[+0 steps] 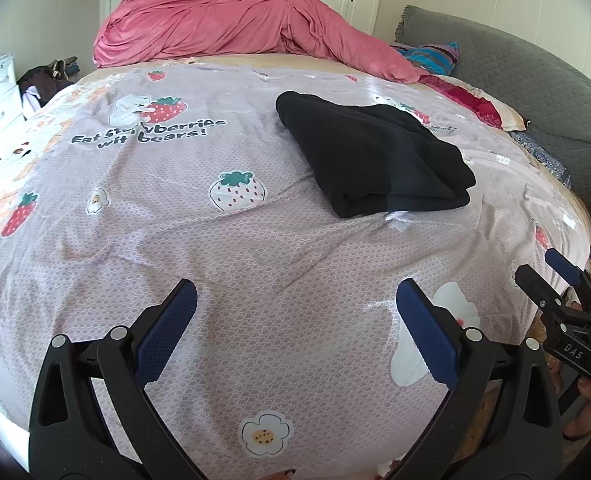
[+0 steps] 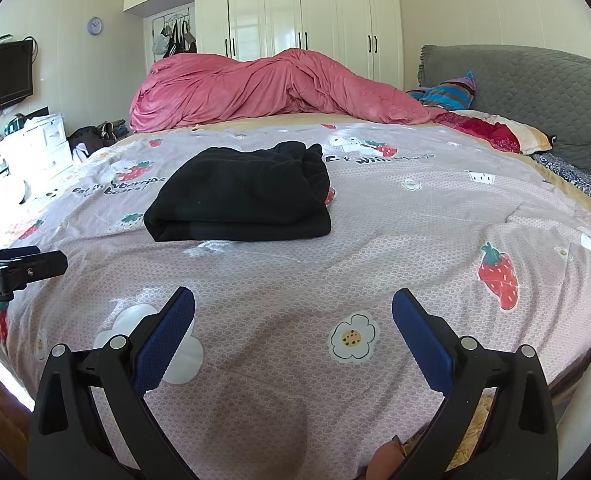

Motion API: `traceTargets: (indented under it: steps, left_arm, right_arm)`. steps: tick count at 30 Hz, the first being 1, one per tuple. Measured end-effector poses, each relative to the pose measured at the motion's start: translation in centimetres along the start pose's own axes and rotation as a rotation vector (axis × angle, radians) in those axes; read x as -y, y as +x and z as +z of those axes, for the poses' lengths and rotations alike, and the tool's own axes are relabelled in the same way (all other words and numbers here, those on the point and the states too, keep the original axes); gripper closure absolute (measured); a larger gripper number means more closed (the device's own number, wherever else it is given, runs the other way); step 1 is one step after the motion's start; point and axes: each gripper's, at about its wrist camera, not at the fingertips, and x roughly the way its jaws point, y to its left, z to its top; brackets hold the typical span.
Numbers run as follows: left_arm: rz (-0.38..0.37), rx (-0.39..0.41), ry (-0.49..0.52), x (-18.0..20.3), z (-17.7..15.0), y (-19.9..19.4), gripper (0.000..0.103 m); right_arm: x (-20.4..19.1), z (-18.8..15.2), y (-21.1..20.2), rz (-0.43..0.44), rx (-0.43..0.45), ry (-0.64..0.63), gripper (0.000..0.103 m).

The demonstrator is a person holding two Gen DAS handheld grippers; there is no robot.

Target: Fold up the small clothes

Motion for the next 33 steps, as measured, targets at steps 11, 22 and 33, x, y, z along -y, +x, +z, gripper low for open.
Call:
traceTargets:
  steps: [11,22,33]
  left_arm:
    - [-0.006,-0.002,-0.003,-0.2,-0.1,-0.1,0.009]
    - [0.019,-0.004,0.009,0.2,-0.3,-0.6,0.009]
    - [0.286,-0.072,-0.199,-16.4,5.4,0.7,0.009]
  right_arm:
    - [0.0,0.0,-0.1,-0.002,-0.002,0.001,0.004]
    - [2.9,0.3,-2.0,-0.148,0.014,0.06,0.004]
    - [27.0,-6.0,-10.0,-0.884,-0.172,0.465,0.004]
